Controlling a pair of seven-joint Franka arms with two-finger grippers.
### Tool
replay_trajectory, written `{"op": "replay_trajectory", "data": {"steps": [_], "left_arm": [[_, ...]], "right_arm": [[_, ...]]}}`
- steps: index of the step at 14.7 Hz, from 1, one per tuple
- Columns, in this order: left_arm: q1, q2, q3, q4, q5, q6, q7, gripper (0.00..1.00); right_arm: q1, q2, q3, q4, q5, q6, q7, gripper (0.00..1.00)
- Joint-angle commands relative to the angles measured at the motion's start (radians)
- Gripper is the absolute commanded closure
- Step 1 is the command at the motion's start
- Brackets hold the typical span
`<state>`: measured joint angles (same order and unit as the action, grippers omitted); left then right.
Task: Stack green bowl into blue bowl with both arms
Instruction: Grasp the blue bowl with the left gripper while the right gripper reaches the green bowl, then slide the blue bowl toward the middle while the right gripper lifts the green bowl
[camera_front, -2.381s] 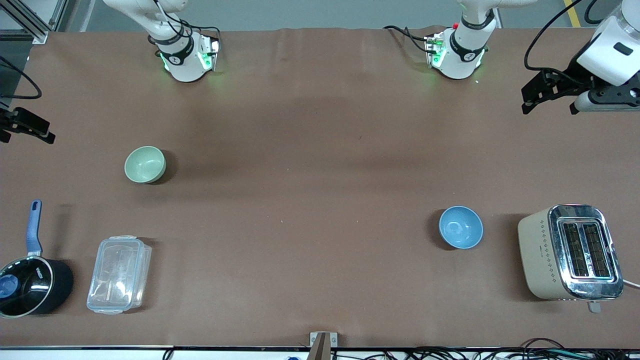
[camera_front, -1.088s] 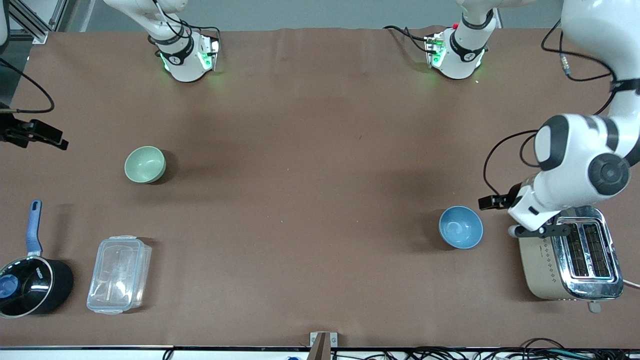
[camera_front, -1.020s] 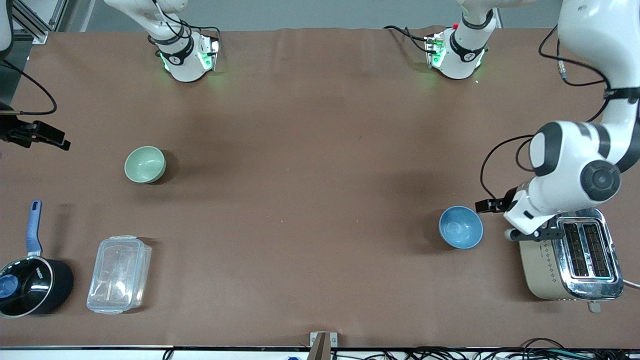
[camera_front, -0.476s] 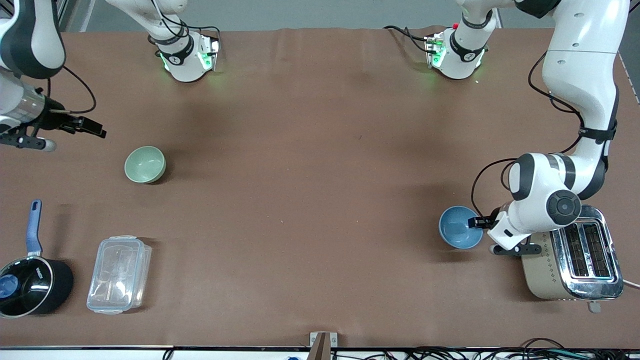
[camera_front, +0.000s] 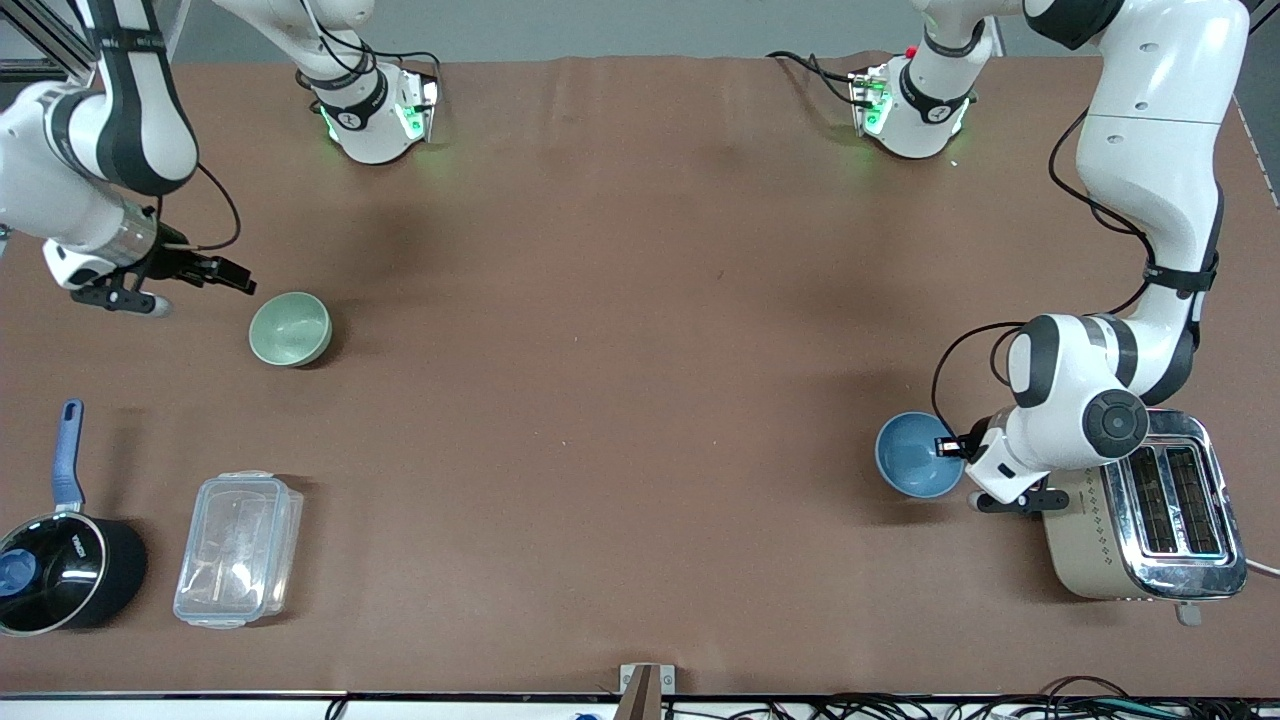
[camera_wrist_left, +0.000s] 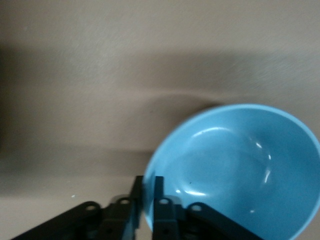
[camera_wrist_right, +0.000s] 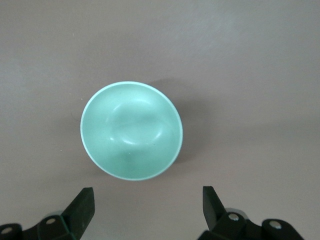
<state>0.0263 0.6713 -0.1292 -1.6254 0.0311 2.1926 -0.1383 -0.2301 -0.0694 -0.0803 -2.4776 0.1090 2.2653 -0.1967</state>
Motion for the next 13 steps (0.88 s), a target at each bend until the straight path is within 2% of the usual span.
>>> {"op": "replay_trajectory", "data": {"steps": [1,3,5,6,7,9,10,13], "left_arm": [[-0.019,-0.010,-0.048,0.071,-0.033,-0.100,-0.024,0.99],[-0.020,-0.016,-0.125,0.122,-0.068,-0.167,-0.110,1.00],[-0.048,-0.015,-0.197,0.137,-0.073,-0.180,-0.243,1.00],[-0.075,-0.015,-0.216,0.137,-0.073,-0.179,-0.317,1.00],[-0.116,-0.013,-0.222,0.139,-0.073,-0.179,-0.384,1.00],[-0.199,-0.007,-0.222,0.139,-0.073,-0.169,-0.489,1.00],[-0.239,-0.002,-0.222,0.142,-0.074,-0.160,-0.527,1.00],[-0.363,0.036,-0.219,0.141,-0.069,-0.047,-0.645,1.00]], "right_arm": [[-0.061,0.120,0.010,0.006,0.090,0.075,-0.133,0.05],[-0.098,0.207,0.011,0.006,0.176,0.144,-0.274,0.08],[-0.106,0.255,0.010,0.006,0.311,0.149,-0.390,0.13],[-0.107,0.270,0.010,0.006,0.361,0.148,-0.441,0.22],[-0.109,0.284,0.010,0.006,0.395,0.146,-0.485,0.39],[-0.110,0.295,0.010,0.008,0.458,0.138,-0.521,0.83],[-0.110,0.293,0.010,0.012,0.489,0.135,-0.521,0.92],[-0.117,0.295,0.010,0.034,0.503,0.134,-0.521,0.98]]}}
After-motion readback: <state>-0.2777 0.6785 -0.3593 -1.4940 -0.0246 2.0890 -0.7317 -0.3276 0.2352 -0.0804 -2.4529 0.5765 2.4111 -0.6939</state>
